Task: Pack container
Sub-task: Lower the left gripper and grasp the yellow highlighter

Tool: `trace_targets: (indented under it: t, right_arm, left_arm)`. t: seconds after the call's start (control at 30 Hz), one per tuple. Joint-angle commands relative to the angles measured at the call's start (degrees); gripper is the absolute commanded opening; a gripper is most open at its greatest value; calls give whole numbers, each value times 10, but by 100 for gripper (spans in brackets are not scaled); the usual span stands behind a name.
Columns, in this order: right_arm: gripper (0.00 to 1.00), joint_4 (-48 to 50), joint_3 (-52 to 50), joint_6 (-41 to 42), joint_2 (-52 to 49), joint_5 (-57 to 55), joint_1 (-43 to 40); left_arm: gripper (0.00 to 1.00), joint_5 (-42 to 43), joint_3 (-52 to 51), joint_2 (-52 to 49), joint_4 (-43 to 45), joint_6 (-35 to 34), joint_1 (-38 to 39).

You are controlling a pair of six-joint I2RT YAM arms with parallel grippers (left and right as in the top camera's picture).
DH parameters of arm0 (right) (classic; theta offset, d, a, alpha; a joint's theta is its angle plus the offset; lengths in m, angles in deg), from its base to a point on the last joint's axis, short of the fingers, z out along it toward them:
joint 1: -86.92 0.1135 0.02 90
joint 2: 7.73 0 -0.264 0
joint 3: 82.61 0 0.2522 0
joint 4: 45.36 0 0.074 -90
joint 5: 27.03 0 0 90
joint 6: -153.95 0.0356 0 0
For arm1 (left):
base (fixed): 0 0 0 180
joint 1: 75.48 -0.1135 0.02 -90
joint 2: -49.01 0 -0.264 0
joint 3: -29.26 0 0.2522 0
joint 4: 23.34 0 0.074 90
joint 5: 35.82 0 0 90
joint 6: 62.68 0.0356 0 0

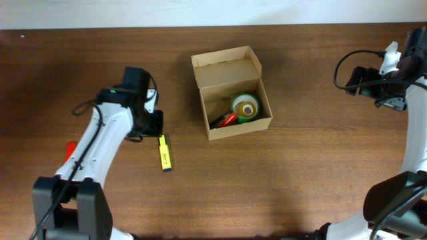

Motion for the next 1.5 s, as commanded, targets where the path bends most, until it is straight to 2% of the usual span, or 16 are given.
trace_targets:
  t: [0.0, 0.13, 0.33, 0.63, 1.13, 1.2, 1.27, 1.33, 1.47]
  right_arm:
    - [99, 3, -3, 5, -4, 7, -3]
    - [99, 4, -3, 5, -4, 5, -3]
    - [99, 4, -3, 5, -4, 5, -3]
    - [99, 4, -3, 5, -4, 5, -3]
    - [99, 3, -3, 5, -4, 5, -3]
    - [99, 3, -3, 5, -4, 5, -3]
    - [99, 3, -3, 5, -4, 5, -3]
    - [99, 3, -3, 5, -4, 5, -3]
    - [99, 3, -3, 5, -4, 5, -3]
  left_arm:
    - [48, 4, -54, 1, 37, -71, 15]
    - [49, 2, -120, 0, 83, -128, 30]
    - [48, -6, -163, 0, 118, -158, 35]
    - [48, -7, -164, -6, 153, -167, 35]
    - [48, -3, -164, -84, 183, -182, 35]
    - [43, 0, -164, -84, 189, -182, 35]
    - [29, 0, -164, -84, 194, -182, 35]
    - [19, 0, -164, -84, 196, -182, 35]
    - [15, 10, -164, -84, 198, -182, 35]
